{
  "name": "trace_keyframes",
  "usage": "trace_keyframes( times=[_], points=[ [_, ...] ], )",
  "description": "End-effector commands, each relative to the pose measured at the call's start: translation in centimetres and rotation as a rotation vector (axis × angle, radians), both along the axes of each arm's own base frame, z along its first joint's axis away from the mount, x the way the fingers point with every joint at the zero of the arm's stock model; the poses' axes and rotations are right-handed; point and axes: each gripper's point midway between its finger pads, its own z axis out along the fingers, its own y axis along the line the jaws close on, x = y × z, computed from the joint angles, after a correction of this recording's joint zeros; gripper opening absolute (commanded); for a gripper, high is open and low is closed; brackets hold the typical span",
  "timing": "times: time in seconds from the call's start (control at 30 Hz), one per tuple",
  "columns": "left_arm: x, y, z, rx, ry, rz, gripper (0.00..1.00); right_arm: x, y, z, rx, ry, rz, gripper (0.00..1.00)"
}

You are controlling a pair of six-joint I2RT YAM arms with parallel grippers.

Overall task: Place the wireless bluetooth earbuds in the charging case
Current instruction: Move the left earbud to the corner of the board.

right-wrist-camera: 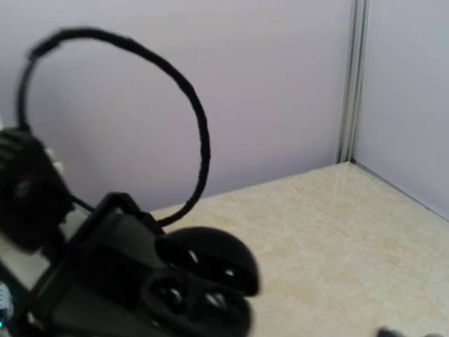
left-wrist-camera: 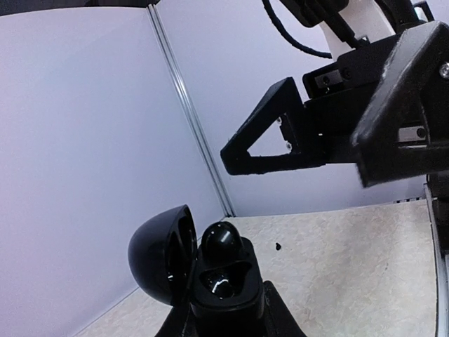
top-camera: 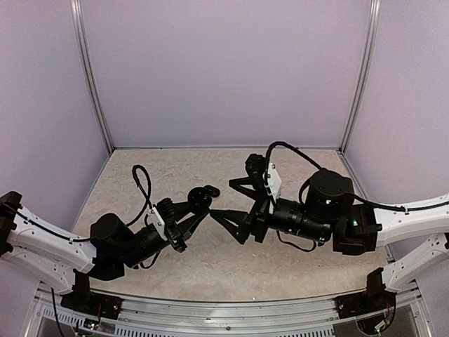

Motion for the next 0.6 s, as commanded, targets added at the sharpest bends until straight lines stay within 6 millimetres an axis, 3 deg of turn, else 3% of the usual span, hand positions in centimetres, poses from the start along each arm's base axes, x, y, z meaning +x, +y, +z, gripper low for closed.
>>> trace_keyframes(
  times=[0.0, 0.2, 0.33, 0.43, 0.57],
  points=[
    [-2.0, -0.3, 1.2, -0.044, 0.004, -0.174, 0.11, -0.5, -2.4, 3.2, 0.06, -0.092, 0.018, 0.99],
    [-3.8, -0.6, 1.0, -0.023, 0.008, -0.312, 0.11, 1.2, -3.6, 2.8, -0.012, -0.037, 0.088, 0.95],
    [-4.1, -0.8, 0.9, -0.018, 0.022, -0.339, 0.11, 3.6, -5.0, 1.8, -0.038, 0.041, 0.056, 0.93],
    [-3.8, -0.7, 0.8, -0.021, 0.039, -0.335, 0.11, 7.1, -7.1, -0.2, -0.081, 0.128, -0.039, 0.92],
    [-3.5, -0.7, 0.6, -0.021, 0.057, -0.328, 0.12, 12.6, -11.7, -4.2, -0.128, 0.276, -0.236, 0.89]
  ],
)
